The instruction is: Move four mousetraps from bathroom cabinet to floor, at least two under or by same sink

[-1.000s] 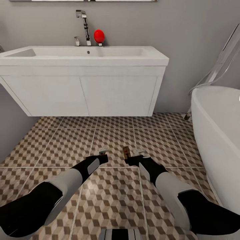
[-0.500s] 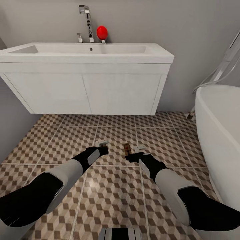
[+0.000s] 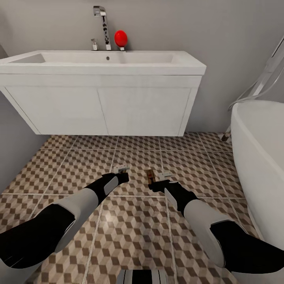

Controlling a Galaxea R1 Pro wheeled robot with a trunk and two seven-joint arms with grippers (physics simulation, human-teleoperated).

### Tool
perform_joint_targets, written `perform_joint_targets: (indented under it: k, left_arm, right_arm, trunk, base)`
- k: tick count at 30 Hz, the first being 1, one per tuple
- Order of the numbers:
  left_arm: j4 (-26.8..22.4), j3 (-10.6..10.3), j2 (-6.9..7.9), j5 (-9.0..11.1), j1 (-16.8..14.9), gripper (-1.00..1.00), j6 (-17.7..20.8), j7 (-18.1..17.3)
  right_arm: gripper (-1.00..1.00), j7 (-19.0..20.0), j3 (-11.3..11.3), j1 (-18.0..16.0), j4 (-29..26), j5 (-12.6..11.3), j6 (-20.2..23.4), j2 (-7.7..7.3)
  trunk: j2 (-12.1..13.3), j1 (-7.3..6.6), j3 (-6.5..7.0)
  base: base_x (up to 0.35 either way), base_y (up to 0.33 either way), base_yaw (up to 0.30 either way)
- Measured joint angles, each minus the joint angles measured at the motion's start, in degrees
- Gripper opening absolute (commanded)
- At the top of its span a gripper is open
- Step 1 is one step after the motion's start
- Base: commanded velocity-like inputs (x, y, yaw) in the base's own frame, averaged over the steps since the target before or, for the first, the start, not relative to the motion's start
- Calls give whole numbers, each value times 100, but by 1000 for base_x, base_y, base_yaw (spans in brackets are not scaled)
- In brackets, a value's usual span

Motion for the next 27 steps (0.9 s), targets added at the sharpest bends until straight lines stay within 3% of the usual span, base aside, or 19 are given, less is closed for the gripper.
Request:
perform_joint_targets:
  k: [24,27]
  left_arm:
    - [4,0,-74,-10,0,-100,1,-6]
    - [-4,0,-99,-11,0,-100,-13,-6]
  right_arm:
    - [-100,-8,-7,2,-16,4,-14,0]
    - [-100,-8,-8,1,-19,2,-167,0]
  trunk:
    - [0,0,-159]
    - [0,0,-170]
  base:
    - [0,0,0]
    - [0,0,0]
